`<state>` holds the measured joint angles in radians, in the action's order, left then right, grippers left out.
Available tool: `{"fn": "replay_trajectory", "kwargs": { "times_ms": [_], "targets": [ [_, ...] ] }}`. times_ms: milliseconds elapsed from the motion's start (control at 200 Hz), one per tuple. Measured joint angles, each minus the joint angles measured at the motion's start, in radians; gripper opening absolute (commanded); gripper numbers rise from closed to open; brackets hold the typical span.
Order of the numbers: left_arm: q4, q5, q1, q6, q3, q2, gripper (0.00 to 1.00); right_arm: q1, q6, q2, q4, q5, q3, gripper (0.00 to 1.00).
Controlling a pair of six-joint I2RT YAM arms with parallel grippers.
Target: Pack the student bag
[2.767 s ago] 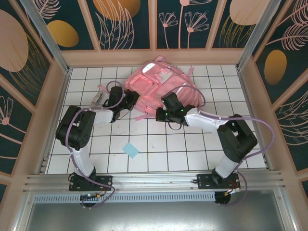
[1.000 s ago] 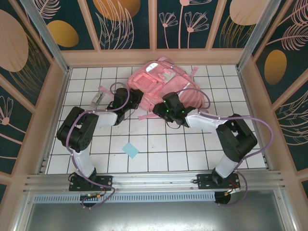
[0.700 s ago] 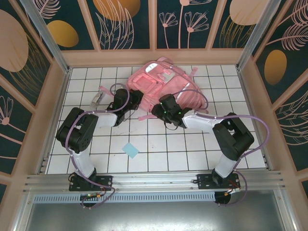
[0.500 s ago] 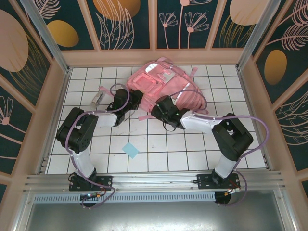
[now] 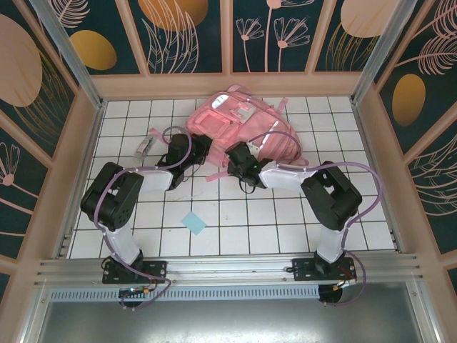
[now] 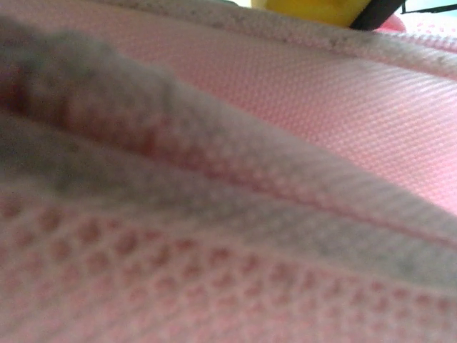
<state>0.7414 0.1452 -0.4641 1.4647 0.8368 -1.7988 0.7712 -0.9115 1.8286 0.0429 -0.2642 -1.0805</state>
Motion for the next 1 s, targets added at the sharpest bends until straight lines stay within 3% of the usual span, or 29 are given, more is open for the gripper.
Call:
{"fn": "replay_trajectory", "kwargs": {
  "times_ms": [165,315,525,710,835,1000],
  "targets": [
    [0.000,0.003,-0.002,0.005,0.000,0.000,0.00,-0.032,0.049,-0.013,-0.077,0.046,0.051,0.13],
    [0.006,0.004,-0.004,0.007,0.000,0.000,0.00,-0.061,0.080,-0.040,-0.095,0.087,0.071,0.00],
    [0.010,0.006,-0.002,0.002,0.004,-0.001,0.00,-0.111,0.127,-0.106,-0.101,0.195,0.103,0.00],
    [0.002,0.027,0.014,-0.030,0.033,-0.014,0.00,-0.192,0.231,-0.188,-0.059,0.381,0.106,0.00],
    [-0.002,0.052,0.034,-0.051,0.060,-0.048,0.00,-0.260,0.342,-0.211,0.024,0.496,0.099,0.00],
    [-0.024,0.089,0.061,-0.079,0.093,-0.080,0.00,-0.310,0.491,-0.209,0.174,0.547,0.082,0.00]
  ]
}}
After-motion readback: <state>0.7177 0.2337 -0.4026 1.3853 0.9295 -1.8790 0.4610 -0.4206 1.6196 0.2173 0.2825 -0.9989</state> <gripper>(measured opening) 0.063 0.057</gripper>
